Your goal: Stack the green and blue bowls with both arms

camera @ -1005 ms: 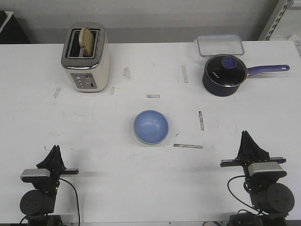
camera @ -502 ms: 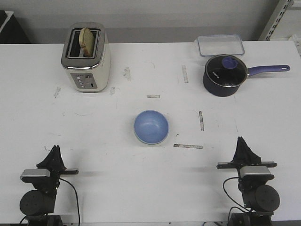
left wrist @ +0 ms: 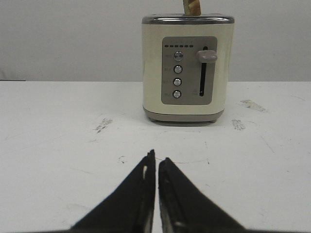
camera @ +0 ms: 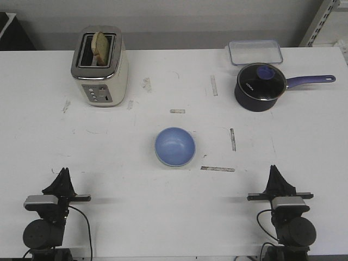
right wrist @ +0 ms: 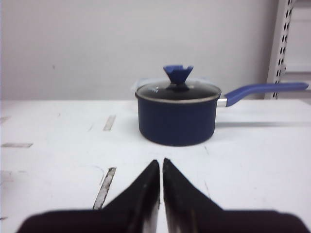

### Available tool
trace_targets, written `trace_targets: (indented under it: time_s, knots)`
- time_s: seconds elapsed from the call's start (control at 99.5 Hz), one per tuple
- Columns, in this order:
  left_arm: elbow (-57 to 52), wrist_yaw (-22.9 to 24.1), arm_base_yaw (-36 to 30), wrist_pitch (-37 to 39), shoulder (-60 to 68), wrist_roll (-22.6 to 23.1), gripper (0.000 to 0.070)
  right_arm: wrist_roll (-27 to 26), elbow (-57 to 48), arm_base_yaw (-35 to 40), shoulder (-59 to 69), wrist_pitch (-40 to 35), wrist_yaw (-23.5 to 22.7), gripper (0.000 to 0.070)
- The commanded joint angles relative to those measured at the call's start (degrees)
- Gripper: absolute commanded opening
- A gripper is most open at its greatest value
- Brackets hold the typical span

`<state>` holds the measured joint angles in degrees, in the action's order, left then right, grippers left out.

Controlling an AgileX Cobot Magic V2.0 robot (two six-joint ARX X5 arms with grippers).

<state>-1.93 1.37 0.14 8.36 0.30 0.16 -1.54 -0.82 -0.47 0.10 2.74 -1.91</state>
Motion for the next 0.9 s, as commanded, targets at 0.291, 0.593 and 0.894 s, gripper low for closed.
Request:
trace_targets:
  time_s: [0.291,0.593,0.894]
  knots:
    - [1.2,0.15,0.07,0.7,-0.11,0.46,0.0001,-0.13,0.11,-0.09,-0.02,1.53,0.31,0.0003]
    - [1.2,0.15,0.07,0.7,-0.11,0.48,0.0001,-0.13,0.11,-0.09,-0.02,1.53,0.33,0.0003]
    - [1.2,0.15,0.07,0.7,-0.11,0.46,0.0001,-0.13,0.11,-0.09,-0.02,1.53,0.33,0.0003]
